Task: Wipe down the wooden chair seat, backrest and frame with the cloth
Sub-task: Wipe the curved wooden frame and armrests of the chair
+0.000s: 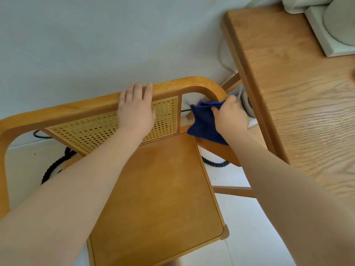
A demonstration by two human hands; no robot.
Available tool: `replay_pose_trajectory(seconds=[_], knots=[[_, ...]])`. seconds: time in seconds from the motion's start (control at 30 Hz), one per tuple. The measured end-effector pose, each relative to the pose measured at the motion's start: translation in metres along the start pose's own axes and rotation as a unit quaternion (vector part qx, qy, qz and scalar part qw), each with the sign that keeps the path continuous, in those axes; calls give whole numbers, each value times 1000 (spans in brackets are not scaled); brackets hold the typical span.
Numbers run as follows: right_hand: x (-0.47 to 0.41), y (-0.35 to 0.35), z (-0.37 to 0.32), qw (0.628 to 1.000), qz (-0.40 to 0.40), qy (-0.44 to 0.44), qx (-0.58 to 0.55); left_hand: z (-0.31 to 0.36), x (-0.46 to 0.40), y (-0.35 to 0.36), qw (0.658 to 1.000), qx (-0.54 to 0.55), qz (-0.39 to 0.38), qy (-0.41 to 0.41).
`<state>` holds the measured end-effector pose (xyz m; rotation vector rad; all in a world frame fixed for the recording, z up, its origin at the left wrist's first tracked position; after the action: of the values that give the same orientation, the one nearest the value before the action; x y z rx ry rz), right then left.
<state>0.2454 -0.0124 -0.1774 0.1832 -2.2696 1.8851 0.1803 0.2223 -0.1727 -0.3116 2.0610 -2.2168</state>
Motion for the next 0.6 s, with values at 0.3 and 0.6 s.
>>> replay_pose_trajectory(seconds=[0.3, 0.6], knots=[[58, 9, 40, 998, -56, 26, -5, -4, 26, 2, 996, 20, -85, -29], [133, 5, 72, 968, -212, 120, 60, -5, 120, -5, 980, 110, -164, 24]])
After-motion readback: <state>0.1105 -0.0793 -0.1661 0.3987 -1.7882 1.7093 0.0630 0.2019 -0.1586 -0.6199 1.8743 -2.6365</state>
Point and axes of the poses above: each hand's wrist, its own x-axis away from the middle knuckle, its own y-axis out of the palm, z = x × y, the point moved 10 cm from there along -x, towards the middle knuckle, and after that the axes turned 2 degrees about -x, right-handed, at the moved point
